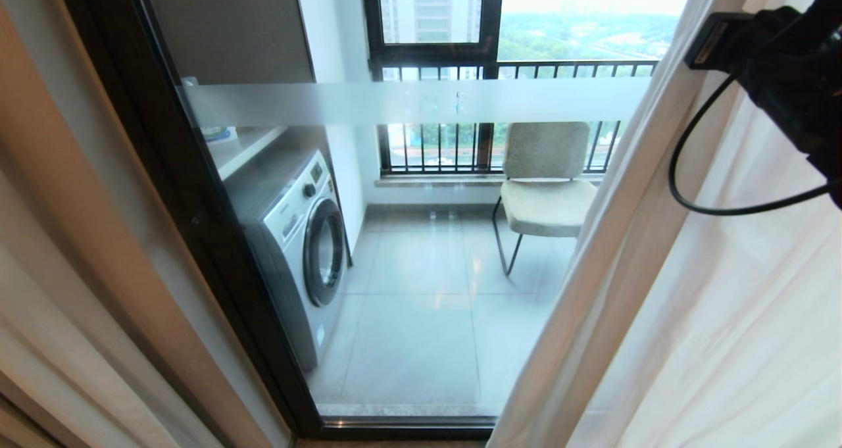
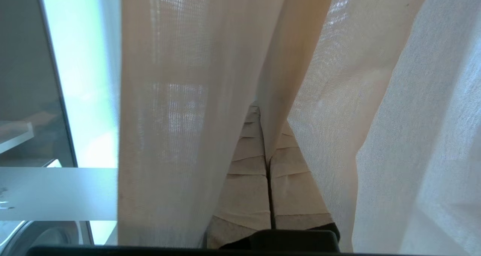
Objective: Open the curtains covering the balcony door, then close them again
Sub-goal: Close the inner curtains on both sides
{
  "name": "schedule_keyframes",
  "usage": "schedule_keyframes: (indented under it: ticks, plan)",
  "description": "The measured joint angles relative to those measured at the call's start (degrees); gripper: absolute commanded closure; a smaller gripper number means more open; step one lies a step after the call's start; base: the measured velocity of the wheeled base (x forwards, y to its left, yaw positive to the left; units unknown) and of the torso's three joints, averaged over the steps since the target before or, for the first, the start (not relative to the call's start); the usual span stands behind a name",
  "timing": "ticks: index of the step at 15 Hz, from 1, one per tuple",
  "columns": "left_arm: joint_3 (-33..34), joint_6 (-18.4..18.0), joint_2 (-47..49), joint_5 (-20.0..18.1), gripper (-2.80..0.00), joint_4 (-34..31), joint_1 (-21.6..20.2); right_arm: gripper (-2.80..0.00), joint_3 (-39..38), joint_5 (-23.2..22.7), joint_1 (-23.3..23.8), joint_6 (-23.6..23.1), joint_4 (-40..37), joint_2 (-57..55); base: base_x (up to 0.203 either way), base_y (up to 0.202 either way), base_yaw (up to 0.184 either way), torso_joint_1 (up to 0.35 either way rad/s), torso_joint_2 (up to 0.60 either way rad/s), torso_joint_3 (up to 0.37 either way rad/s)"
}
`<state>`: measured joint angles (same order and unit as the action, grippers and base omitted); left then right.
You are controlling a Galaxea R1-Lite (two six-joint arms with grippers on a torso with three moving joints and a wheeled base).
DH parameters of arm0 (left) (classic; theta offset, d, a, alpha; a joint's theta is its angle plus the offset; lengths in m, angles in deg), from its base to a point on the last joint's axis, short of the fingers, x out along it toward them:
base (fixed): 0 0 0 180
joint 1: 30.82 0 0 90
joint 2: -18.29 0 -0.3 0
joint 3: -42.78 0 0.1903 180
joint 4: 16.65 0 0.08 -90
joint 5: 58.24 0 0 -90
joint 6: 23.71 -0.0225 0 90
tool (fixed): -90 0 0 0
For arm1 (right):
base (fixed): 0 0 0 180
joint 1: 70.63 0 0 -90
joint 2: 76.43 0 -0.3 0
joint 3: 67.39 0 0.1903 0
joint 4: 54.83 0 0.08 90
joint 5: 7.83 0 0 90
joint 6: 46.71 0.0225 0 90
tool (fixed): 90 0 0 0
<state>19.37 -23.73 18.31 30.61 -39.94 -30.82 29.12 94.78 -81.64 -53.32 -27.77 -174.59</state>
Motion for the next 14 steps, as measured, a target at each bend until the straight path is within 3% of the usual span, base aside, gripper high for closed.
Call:
schedule_keyframes:
  ticks: [4, 14]
  plan:
    - [0.0, 0.01, 0.0, 0.02, 0.0, 0.0, 0.0, 0.0, 2.8, -0.02, -3.7, -1.97, 0.17, -1.53, 0.0, 0.0, 0.0, 0.0, 0.0, 0.0]
    - [0.0, 0.02, 0.0, 0.0, 0.0, 0.0, 0.0, 0.0, 8.35, 0.36, -20.08, -6.95, 0.73, -7.88, 0.0, 0.0, 0.0, 0.0, 0.0, 0.0]
